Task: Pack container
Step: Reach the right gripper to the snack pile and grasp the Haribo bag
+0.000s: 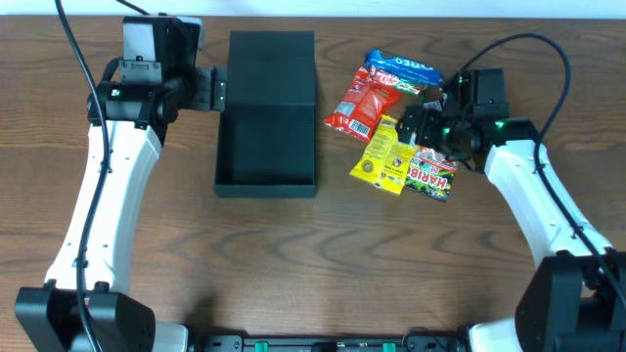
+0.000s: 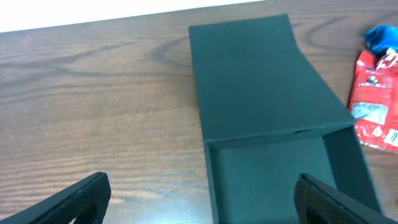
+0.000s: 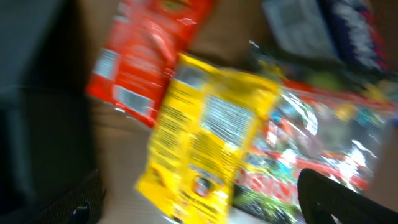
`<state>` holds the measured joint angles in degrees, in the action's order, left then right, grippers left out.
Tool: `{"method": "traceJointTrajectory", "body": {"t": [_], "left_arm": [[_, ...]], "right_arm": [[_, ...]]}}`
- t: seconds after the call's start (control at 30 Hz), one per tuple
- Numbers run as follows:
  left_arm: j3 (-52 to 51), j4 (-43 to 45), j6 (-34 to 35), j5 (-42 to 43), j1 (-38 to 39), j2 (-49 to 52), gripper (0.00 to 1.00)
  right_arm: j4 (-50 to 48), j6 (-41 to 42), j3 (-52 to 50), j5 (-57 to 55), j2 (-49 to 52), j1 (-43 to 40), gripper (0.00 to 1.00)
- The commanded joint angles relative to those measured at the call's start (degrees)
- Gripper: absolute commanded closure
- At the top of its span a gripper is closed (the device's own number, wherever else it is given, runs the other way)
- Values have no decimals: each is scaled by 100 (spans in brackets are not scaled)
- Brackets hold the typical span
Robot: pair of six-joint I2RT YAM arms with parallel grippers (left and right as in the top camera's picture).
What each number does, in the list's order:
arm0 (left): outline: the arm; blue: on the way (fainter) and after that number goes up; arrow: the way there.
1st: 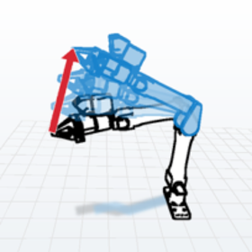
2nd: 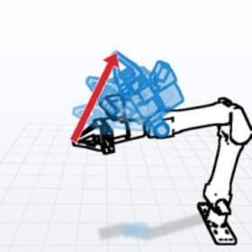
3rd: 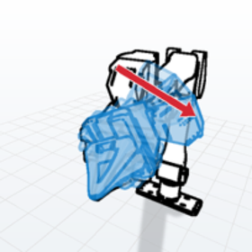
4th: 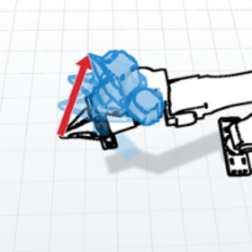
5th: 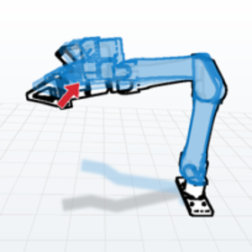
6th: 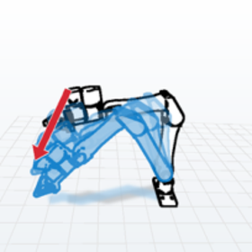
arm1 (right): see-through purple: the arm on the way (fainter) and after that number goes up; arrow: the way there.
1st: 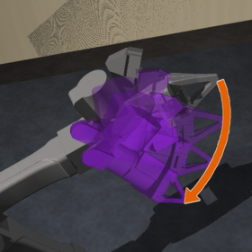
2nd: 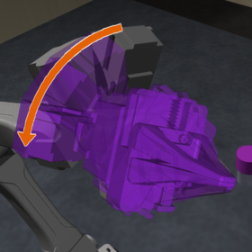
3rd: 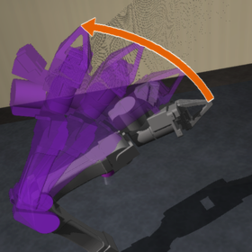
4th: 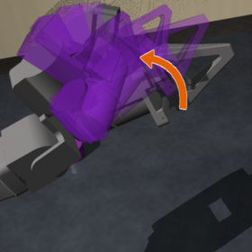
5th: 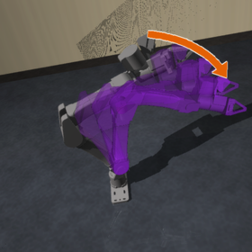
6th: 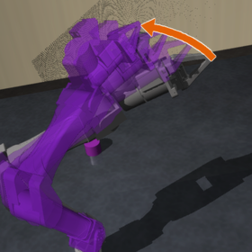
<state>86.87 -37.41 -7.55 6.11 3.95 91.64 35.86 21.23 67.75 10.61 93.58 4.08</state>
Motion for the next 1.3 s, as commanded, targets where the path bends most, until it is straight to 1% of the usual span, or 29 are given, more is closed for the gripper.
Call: {"method": "traceJointTrajectory", "body": {"t": [0.0, 0.13, 0.23, 0.43, 0.6, 0.8, 0.93, 1.0, 1.07, 1.13, 1.2, 1.27], "left_arm": [[28, 66, -63, 140, -17, 26, 4], [28, 142, -61, 144, -17, 72, 5], [28, 133, -57, 146, -17, 94, 5], [28, 125, -57, 149, -17, 94, 5], [28, 125, -57, 146, -17, 94, 5], [28, 122, -57, 144, -17, 94, 5], [28, 122, -59, 144, -17, 94, 5], [28, 122, -59, 144, -17, 94, 5], [28, 122, -59, 142, -17, 94, 4], [28, 122, -59, 142, -17, 94, 5], [28, 122, -59, 142, -17, 94, 5], [28, 122, -59, 142, -17, 94, 5]], "right_arm": [[179, 11, 76, -804, -57, -380, 1], [385, -297, 68, -704, -44, -817, 1], [422, -662, 50, -435, 149, -892, 1], [334, -761, 50, -146, 691, -894, 1], [330, -780, 50, -111, 1102, -892, 5], [227, -780, 50, -109, 1368, -885, 6], [70, -785, 50, 70, 1591, -887, 10], [-11, -785, 50, 260, 1679, -876, 17], [-101, -782, 50, 323, 1707, -866, 19], [-168, -782, 50, 337, 1714, -861, 26], [-190, -780, 50, 339, 1716, -859, 40], [-190, -778, 50, 339, 1716, -859, 59]]}}
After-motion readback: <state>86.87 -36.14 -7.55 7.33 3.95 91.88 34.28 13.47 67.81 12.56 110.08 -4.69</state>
